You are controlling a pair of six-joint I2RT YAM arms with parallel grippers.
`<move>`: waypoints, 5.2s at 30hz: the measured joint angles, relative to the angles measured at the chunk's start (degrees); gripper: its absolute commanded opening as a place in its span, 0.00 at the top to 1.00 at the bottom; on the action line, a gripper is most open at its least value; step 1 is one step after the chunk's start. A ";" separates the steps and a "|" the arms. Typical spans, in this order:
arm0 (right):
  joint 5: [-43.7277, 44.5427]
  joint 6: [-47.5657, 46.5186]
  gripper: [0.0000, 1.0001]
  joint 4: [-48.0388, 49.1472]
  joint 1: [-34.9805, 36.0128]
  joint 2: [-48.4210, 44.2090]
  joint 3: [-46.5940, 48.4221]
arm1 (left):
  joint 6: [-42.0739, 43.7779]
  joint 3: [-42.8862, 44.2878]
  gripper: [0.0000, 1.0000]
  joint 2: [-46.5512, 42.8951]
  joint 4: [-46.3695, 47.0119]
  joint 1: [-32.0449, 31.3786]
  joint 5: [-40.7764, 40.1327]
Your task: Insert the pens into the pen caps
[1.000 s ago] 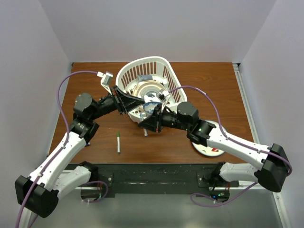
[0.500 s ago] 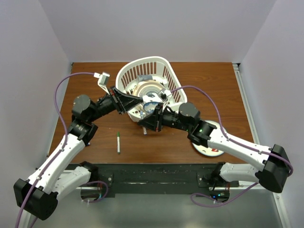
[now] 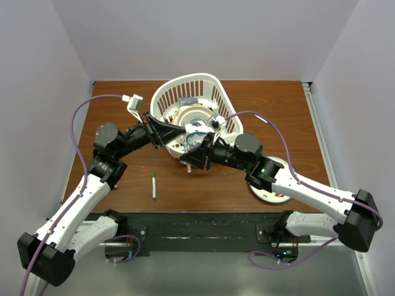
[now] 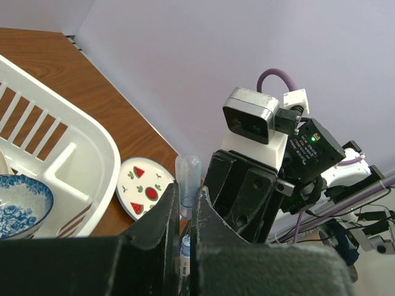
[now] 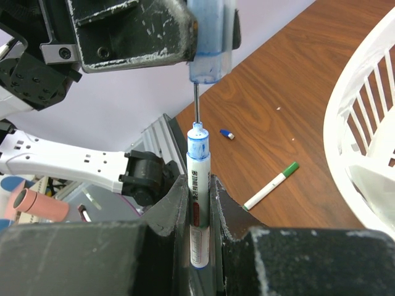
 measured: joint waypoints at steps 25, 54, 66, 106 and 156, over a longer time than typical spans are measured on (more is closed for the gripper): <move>0.83 -0.20 1.00 0.02 0.00 -0.11 0.02 | -0.55 -2.38 1.00 -1.97 -0.83 -0.04 0.13; 0.26 -5.90 1.00 -2.58 0.26 -0.90 4.02 | 3.76 0.70 0.05 -1.81 -5.20 -1.03 3.93; -3.02 -7.13 1.00 -5.27 0.26 -2.80 3.87 | 5.51 6.12 0.32 3.06 -4.39 -1.03 6.43; -2.58 -13.81 1.00 -24.61 0.24 6.23 15.72 | -8.48 -18.40 1.00 -1.79 30.82 -1.25 -0.81; -20.31 -14.56 1.00 -35.67 -13.70 15.12 29.38 | -8.98 -23.39 1.00 8.35 47.95 -16.11 -33.97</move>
